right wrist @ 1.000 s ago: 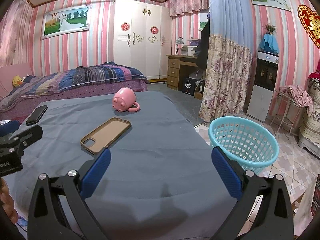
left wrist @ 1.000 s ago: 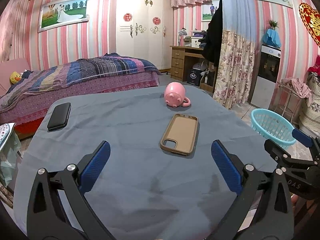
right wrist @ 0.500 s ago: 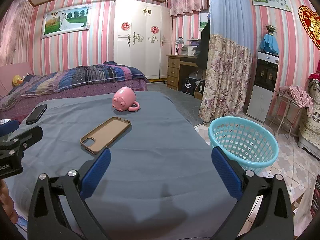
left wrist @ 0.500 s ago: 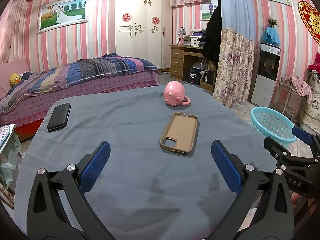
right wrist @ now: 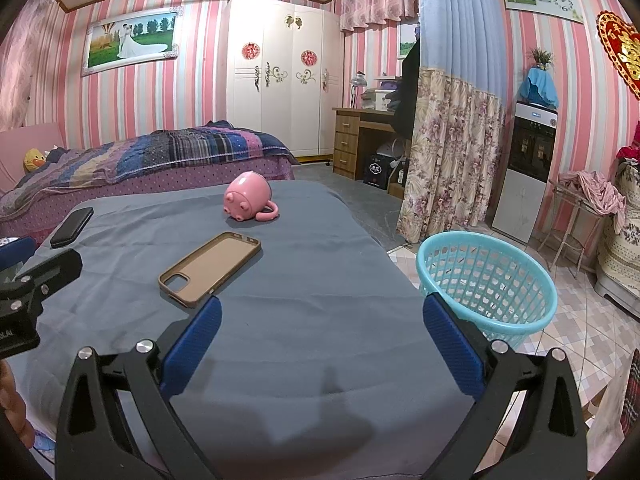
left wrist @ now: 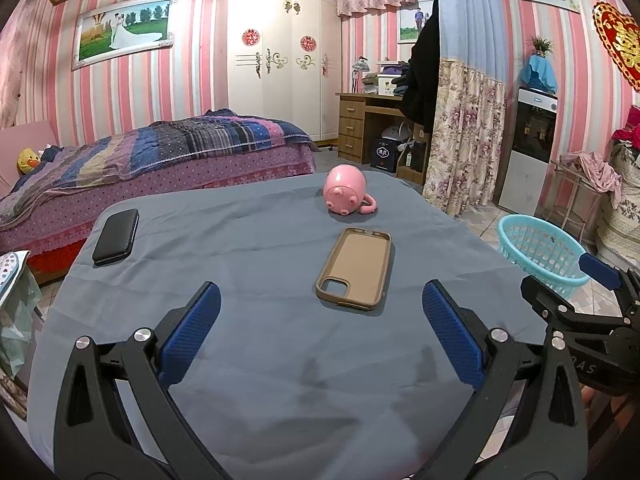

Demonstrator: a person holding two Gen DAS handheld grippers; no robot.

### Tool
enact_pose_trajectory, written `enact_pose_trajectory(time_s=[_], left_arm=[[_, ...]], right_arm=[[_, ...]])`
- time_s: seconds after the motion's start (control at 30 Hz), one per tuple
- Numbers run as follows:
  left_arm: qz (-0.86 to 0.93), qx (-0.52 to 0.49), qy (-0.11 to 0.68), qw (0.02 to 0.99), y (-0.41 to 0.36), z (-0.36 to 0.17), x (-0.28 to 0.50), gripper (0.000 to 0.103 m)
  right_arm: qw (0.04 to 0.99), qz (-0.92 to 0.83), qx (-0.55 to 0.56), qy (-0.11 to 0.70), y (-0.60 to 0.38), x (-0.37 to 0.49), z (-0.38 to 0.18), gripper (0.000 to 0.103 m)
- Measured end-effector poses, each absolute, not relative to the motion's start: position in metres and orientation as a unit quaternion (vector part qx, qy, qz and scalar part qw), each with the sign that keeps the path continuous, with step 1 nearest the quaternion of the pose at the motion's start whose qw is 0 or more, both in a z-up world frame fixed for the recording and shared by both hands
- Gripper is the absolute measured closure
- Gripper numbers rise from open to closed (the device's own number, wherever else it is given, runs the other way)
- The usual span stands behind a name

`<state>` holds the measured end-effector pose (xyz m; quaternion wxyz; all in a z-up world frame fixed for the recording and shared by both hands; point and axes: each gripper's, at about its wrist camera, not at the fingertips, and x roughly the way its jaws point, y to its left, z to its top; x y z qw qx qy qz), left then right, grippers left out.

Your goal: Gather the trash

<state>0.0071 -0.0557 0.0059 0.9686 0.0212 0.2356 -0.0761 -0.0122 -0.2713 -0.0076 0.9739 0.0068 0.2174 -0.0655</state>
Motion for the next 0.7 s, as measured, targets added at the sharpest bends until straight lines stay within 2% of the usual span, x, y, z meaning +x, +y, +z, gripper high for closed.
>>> enact_pose_trajectory(time_s=[0.7], left_arm=[[-0.081, 0.026, 0.237, 0.968, -0.0565, 0.0057, 0.0041, 0.005]], right_arm=[[0.974, -0.065, 0.007, 0.218, -0.2729, -0.0120, -0.0078, 0.004]])
